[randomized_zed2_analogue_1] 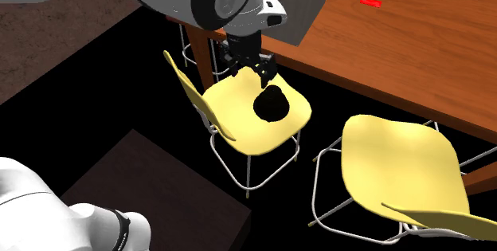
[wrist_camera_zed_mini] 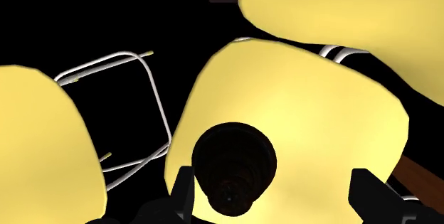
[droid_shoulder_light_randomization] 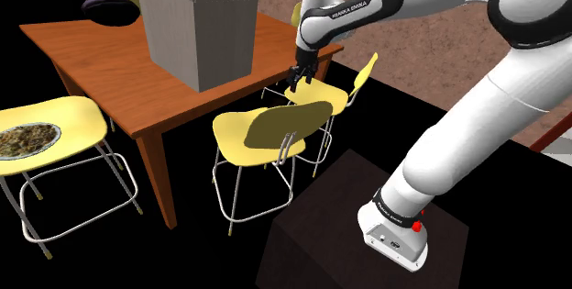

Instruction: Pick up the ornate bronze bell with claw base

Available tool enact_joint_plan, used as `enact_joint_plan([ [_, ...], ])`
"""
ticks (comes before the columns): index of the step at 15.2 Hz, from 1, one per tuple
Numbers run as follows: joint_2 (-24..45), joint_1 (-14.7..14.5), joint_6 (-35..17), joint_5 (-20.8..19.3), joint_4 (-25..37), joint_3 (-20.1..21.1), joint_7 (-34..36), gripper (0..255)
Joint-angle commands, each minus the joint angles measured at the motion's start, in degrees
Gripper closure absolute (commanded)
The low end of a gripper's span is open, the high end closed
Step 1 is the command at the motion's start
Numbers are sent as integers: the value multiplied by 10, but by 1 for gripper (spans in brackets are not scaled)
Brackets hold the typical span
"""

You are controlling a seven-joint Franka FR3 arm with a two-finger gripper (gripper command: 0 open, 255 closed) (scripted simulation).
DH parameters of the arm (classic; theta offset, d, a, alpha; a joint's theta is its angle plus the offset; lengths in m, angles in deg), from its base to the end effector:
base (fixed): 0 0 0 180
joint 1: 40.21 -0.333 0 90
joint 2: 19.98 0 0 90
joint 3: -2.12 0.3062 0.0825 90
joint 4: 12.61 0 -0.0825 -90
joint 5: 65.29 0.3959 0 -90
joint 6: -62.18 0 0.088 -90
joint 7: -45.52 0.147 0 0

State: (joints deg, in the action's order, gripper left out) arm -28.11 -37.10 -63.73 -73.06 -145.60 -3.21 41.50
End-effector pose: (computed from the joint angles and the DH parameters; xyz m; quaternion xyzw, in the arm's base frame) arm 0.4947 -0.0823 0.3439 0.9988 0.0011 0.0038 0.0494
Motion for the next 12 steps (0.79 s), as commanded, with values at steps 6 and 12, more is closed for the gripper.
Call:
enact_joint_plan([
  [6, 152, 6, -76, 21, 80, -8, -20, 0],
  [12, 267, 17, -115, 42, 158, -6, -38, 0],
])
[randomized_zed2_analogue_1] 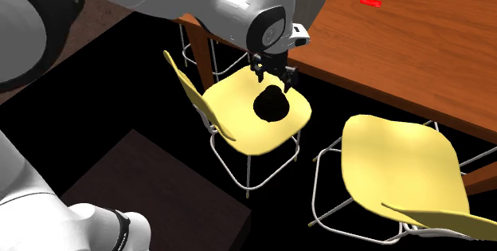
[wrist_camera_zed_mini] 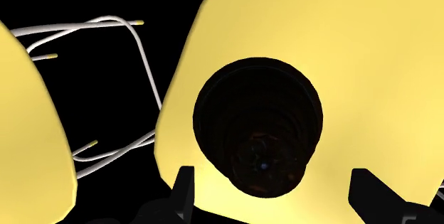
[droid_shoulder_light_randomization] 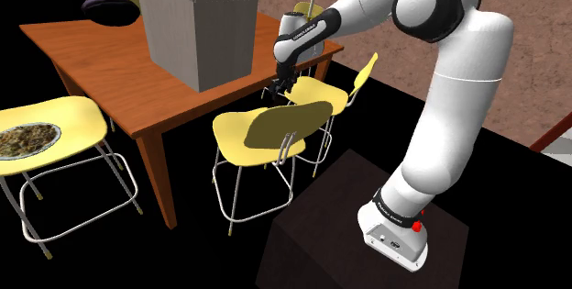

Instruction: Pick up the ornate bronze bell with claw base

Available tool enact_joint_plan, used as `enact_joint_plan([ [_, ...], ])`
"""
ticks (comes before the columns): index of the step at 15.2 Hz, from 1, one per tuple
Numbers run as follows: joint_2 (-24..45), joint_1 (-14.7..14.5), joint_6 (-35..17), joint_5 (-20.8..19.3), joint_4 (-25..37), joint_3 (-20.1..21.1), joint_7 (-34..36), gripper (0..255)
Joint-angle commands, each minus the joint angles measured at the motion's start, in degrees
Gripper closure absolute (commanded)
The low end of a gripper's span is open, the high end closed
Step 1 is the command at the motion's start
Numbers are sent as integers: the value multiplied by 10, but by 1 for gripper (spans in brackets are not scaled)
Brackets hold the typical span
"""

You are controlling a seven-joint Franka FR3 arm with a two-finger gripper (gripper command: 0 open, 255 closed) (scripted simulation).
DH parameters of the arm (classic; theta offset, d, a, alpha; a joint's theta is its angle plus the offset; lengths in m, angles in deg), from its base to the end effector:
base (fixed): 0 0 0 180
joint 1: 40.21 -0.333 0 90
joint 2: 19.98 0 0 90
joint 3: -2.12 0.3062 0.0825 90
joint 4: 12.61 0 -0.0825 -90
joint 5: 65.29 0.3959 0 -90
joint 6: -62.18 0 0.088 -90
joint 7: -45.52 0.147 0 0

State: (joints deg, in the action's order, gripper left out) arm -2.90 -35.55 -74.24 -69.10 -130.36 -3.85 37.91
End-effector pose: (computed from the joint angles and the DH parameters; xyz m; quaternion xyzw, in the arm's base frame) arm 0.5892 -0.1133 0.2375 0.9992 -0.0001 0.0081 0.0403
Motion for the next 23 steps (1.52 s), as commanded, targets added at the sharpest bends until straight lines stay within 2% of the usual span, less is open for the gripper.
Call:
enact_joint_plan([
  [1, 20, 2, -16, 2, 5, 0, -2, 0],
  [8, 51, 3, -51, 4, 0, 1, -1, 0],
  [9, 50, 3, -52, 4, -2, 1, -1, 255],
  [18, 51, 3, -51, 4, 0, 1, -1, 255],
  [23, 23, 2, -20, 3, 4, 1, -2, 255],
])
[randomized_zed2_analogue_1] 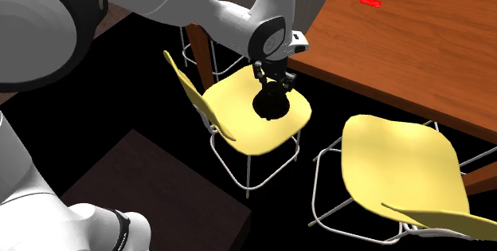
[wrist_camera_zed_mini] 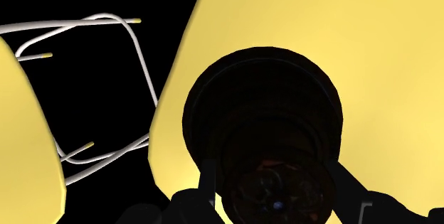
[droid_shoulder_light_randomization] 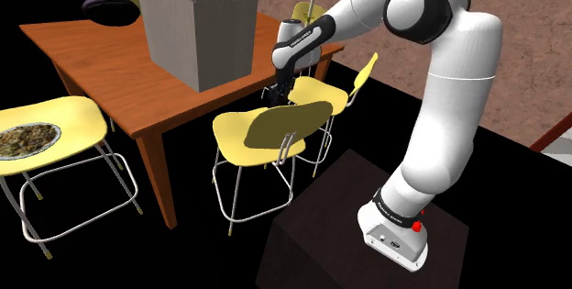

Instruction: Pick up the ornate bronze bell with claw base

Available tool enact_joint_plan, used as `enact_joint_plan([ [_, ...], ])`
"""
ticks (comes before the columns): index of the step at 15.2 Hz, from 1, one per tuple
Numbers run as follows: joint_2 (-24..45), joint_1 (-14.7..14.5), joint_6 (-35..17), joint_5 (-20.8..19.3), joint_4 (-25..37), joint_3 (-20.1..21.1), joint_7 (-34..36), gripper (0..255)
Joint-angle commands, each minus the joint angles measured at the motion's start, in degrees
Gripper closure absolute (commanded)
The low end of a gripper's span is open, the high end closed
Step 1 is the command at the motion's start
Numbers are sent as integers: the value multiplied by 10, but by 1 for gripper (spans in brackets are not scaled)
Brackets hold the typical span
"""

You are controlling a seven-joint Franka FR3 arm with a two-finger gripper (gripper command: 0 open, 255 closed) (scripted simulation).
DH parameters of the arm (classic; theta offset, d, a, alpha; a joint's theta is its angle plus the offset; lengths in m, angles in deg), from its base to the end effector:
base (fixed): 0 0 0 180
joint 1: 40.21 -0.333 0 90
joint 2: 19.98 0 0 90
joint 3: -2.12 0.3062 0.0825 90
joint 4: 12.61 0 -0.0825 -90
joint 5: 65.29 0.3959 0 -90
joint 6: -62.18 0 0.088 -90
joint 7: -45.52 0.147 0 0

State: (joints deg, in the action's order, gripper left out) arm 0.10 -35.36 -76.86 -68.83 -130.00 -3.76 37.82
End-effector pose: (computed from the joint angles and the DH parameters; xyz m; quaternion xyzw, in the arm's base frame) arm 0.5923 -0.1146 0.2130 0.9992 0.0000 0.0080 0.0399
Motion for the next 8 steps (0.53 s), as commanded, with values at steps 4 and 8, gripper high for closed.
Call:
enact_joint_plan([
  [4, -27, 0, 32, -1, 6, -1, -2, 255],
  [8, -46, -1, 59, -2, 14, -1, -3, 255],
])
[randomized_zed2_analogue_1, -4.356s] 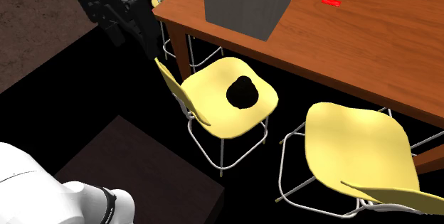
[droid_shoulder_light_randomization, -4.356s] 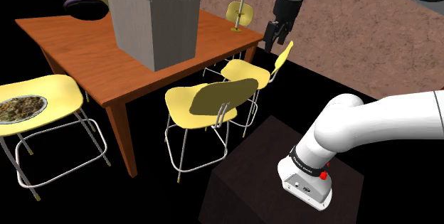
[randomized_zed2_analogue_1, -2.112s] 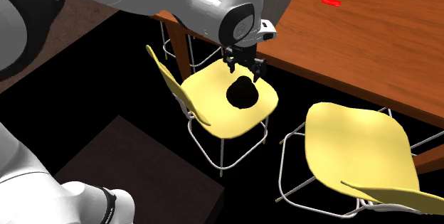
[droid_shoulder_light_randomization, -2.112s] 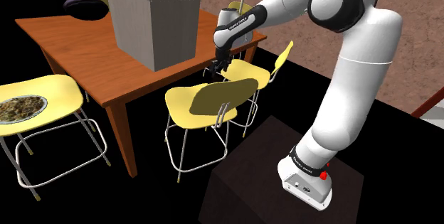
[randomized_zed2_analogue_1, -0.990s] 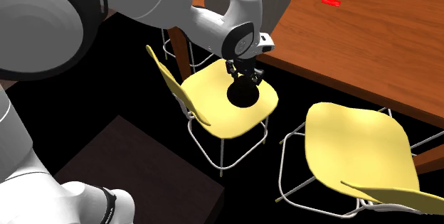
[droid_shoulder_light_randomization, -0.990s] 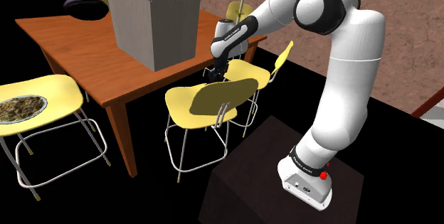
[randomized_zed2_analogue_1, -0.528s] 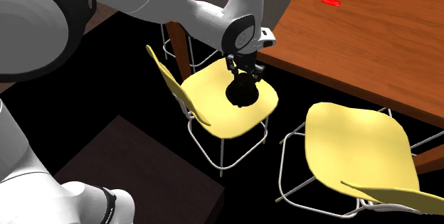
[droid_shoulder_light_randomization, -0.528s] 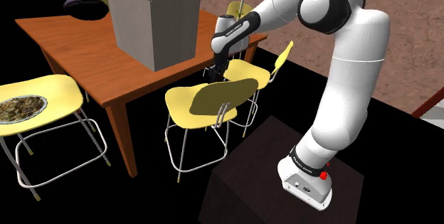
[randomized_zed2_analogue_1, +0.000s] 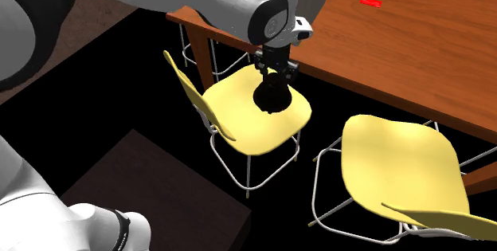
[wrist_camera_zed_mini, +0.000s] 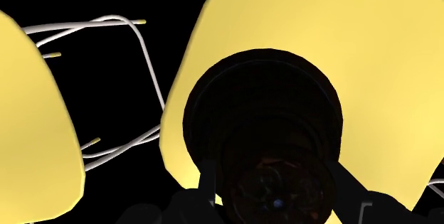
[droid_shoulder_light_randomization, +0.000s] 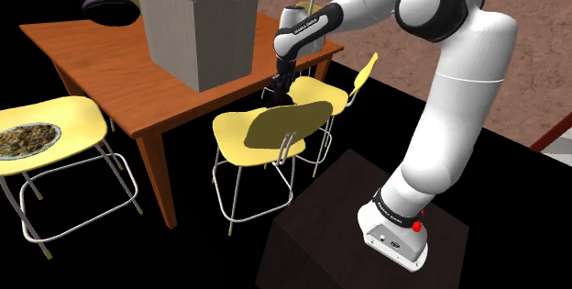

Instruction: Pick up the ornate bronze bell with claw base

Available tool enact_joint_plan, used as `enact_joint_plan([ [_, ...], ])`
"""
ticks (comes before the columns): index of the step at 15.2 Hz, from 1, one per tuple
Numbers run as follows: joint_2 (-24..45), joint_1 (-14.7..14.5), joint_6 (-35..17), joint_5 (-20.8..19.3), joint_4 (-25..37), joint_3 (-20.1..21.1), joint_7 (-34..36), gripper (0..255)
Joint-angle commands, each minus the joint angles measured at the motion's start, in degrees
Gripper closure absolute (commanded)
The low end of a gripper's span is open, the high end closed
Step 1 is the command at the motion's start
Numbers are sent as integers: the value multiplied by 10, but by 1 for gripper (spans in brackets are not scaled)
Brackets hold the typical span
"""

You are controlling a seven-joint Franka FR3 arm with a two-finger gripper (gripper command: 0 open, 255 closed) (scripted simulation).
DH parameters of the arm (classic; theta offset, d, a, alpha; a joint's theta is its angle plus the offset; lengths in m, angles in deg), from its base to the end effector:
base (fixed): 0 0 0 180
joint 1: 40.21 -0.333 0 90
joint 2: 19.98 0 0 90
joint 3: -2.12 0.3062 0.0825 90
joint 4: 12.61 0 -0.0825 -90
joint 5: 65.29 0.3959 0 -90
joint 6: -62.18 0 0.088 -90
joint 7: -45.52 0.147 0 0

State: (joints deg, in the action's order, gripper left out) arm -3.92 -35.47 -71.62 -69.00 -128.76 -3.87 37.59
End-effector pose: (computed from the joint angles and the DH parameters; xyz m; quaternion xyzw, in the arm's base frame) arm 0.5938 -0.1153 0.2561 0.9992 -0.0001 0.0080 0.0399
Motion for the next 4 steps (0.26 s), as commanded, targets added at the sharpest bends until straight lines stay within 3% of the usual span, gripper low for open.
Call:
enact_joint_plan([
  [1, -10, 0, 13, 0, 3, 0, -1, 255],
  [4, -15, 0, 21, -1, 6, 0, -1, 255],
])
